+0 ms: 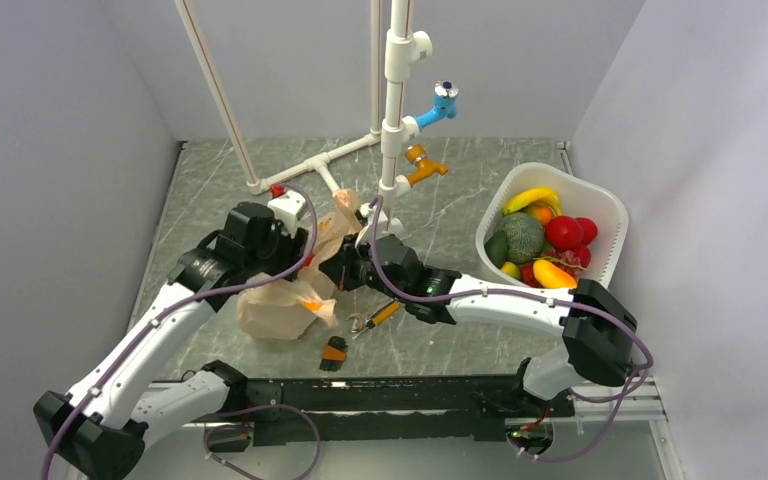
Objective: Take the fake fruits out of the plastic bag
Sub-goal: Adjust the plastic bag at the center of the board.
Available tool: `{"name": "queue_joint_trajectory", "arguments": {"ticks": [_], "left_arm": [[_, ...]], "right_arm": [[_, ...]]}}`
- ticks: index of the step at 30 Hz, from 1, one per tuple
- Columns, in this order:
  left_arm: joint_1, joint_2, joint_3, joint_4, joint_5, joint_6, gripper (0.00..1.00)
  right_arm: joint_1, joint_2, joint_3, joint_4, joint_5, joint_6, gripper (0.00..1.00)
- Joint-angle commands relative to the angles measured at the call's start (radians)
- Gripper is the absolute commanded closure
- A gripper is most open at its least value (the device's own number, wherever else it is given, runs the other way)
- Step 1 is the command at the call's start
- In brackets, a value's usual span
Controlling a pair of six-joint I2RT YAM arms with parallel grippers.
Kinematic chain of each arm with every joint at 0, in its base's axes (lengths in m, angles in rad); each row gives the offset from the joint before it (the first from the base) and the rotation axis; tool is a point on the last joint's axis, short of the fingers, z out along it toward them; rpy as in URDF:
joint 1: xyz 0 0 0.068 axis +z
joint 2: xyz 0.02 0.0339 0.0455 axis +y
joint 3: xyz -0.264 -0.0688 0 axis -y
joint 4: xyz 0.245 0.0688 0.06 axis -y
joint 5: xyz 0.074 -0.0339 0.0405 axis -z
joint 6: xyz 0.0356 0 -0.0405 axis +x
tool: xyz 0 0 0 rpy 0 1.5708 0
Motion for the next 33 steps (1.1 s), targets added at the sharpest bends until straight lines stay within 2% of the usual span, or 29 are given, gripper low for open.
{"name": "queue_joint_trajectory", "arguments": {"ticks": [1, 3, 5, 6, 11, 18, 22, 24, 25, 27, 29, 31, 33], "left_arm": [[0.064, 0.087, 0.098, -0.003, -0.256, 0.009, 0.63], [0.136, 0.122, 0.135, -0.009, -0.303, -0.001, 0.84], [0.200, 0.132, 0.159, 0.015, -0.311, 0.006, 0.90], [0.225, 0.128, 0.168, 0.032, -0.317, 0.012, 0.99], [0.309, 0.045, 0.160, 0.163, -0.256, 0.011, 1.00], [0.321, -0.219, -0.168, 0.471, -0.121, 0.057, 1.00], [0.322, -0.216, -0.160, 0.438, -0.112, 0.096, 1.00], [0.322, -0.197, -0.153, 0.420, -0.094, 0.098, 1.00], [0.322, -0.191, -0.153, 0.417, -0.085, 0.096, 1.00], [0.322, -0.180, -0.158, 0.421, -0.050, 0.092, 1.00], [0.322, -0.171, -0.156, 0.421, -0.004, 0.083, 1.00], [0.322, -0.166, -0.151, 0.421, 0.026, 0.078, 1.00], [0.322, -0.165, -0.155, 0.426, 0.054, 0.077, 1.00]], "right_arm": [[0.002, -0.042, -0.010, 0.005, 0.051, -0.046, 1.00], [0.003, -0.039, 0.000, -0.025, 0.070, -0.056, 1.00], [0.003, -0.044, 0.008, -0.067, 0.094, -0.066, 1.00], [0.004, -0.049, 0.005, -0.081, 0.108, -0.077, 1.00], [0.004, -0.094, -0.053, -0.194, 0.265, -0.114, 1.00], [0.004, -0.177, -0.243, -0.320, 0.375, -0.092, 1.00], [0.005, -0.202, -0.283, -0.316, 0.305, -0.159, 1.00], [0.004, -0.201, -0.250, -0.344, 0.276, -0.196, 1.00], [0.004, -0.203, -0.220, -0.366, 0.266, -0.212, 0.97], [0.004, -0.221, -0.168, -0.387, 0.211, -0.262, 0.82], [0.005, -0.255, -0.143, -0.360, 0.136, -0.329, 0.63], [0.004, -0.292, -0.134, -0.311, 0.054, -0.399, 0.40], [0.005, -0.320, -0.130, -0.280, 0.006, -0.419, 0.26]]}}
